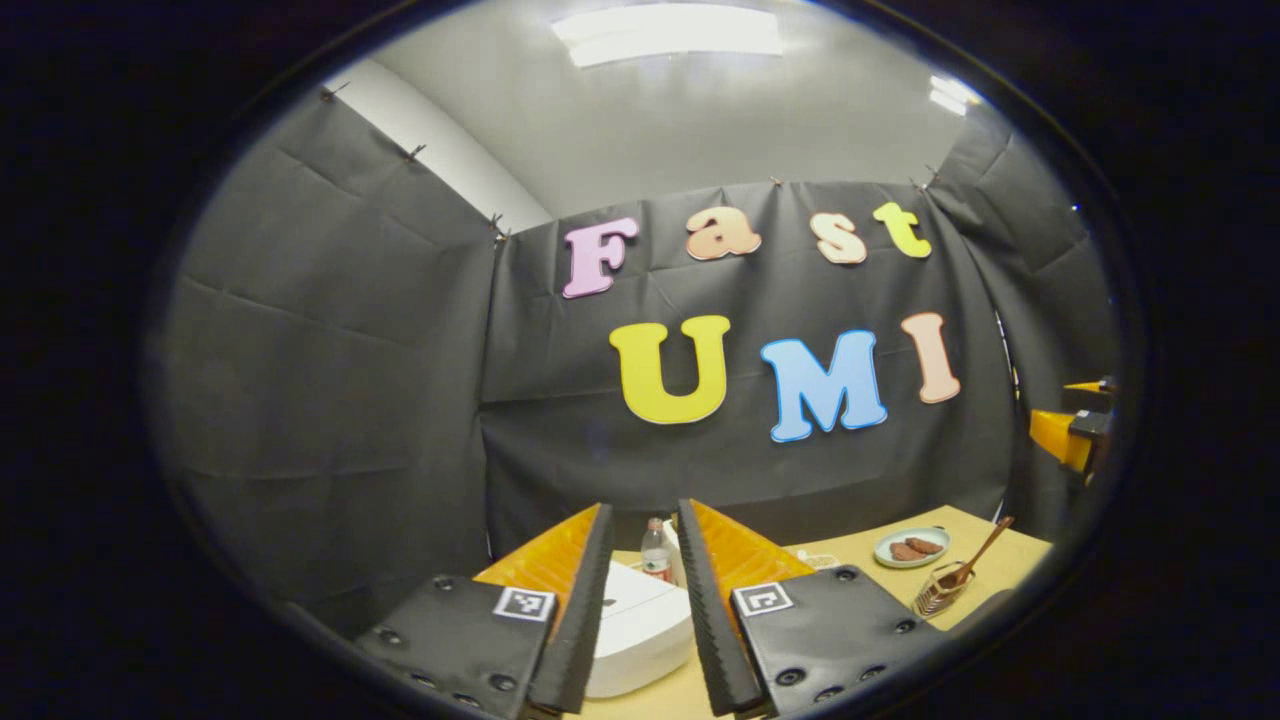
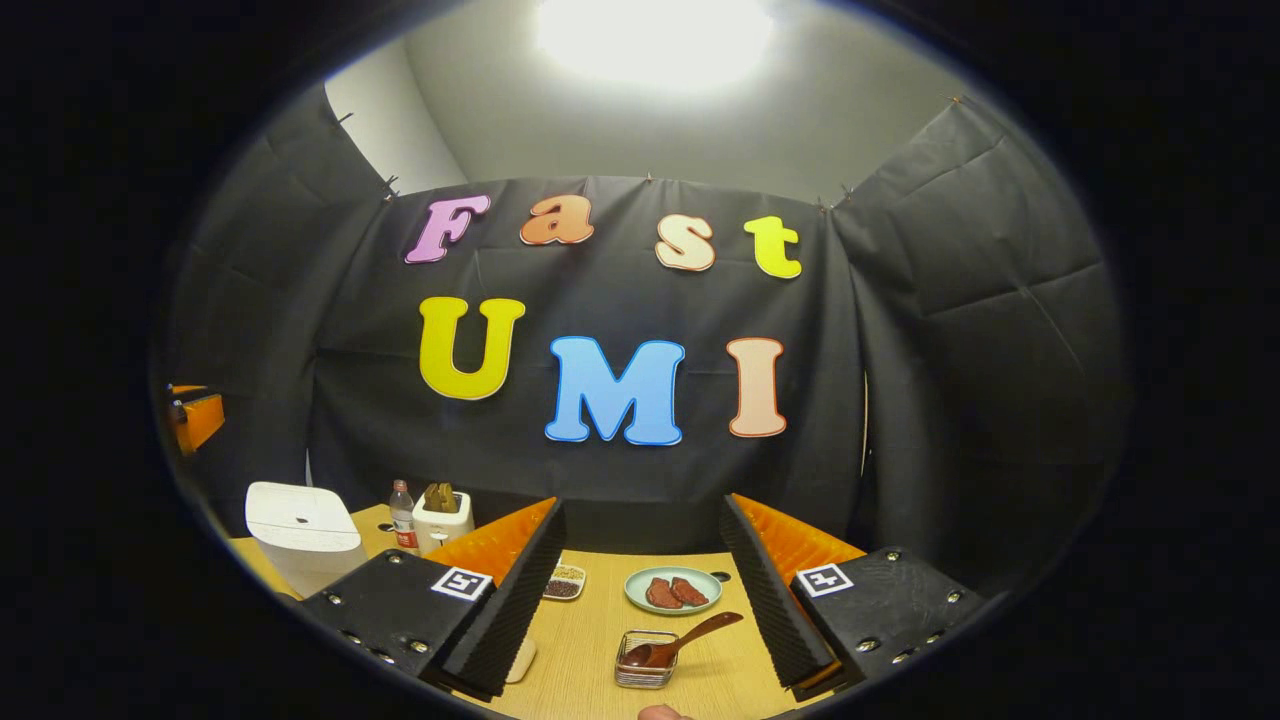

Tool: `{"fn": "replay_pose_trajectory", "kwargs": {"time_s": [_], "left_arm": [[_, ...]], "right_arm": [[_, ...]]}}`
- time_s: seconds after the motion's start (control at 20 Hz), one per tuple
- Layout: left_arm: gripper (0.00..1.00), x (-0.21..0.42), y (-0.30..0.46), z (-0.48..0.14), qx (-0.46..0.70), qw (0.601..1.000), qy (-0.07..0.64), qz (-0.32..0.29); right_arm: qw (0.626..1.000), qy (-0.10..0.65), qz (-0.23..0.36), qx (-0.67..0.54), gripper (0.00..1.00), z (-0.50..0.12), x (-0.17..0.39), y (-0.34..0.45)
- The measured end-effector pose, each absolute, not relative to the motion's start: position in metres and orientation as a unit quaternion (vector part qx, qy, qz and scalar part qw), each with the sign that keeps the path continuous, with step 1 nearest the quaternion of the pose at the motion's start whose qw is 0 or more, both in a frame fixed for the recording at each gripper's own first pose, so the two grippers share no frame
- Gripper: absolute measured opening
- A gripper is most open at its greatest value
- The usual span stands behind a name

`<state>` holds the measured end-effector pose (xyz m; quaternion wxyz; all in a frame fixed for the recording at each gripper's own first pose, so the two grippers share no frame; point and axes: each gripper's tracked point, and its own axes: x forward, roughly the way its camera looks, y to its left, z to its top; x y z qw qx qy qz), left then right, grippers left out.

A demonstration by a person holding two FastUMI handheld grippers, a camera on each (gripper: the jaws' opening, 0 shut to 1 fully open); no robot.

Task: Close the left gripper, press the button to open the rice cooker; take a wooden spoon from the chopstick holder with the right hand, scoop a spoonful of rice and pour it into the rice cooker, then put the wooden spoon back into the chopstick holder.

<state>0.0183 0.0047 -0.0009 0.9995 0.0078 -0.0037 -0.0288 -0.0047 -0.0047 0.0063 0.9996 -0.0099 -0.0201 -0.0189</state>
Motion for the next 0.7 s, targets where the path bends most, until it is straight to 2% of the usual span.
{"fn": "replay_pose_trajectory", "kwargs": {"time_s": [0.15,0.2,0.25,0.3,0.35,0.7], "left_arm": [[0.32,0.019,0.008,-0.004,0.003,0.999,-0.003,-0.038],[0.31,0.02,0.007,-0.005,-0.002,0.999,-0.004,-0.042],[0.27,0.02,0.016,-0.004,-0.005,1.0,-0.008,-0.03],[0.16,0.026,0.02,-0.004,-0.009,1.0,-0.01,-0.026],[0.12,0.025,0.019,-0.007,-0.013,0.999,-0.006,-0.031],[0.11,0.061,0.025,-0.043,-0.03,0.997,0.037,-0.053]], "right_arm": [[1.0,-0.015,-0.02,-0.008,0.95,0.004,-0.005,-0.002],[1.0,-0.014,-0.02,-0.009,0.95,0.003,-0.006,-0.001],[1.0,-0.014,-0.02,-0.011,0.95,0.002,-0.006,-0.001],[1.0,-0.014,-0.02,-0.013,0.95,0.002,-0.007,0.0],[1.0,-0.014,-0.021,-0.015,0.95,0.003,-0.007,0.0],[0.999,-0.02,-0.026,-0.017,0.95,0.002,-0.014,0.007]]}}
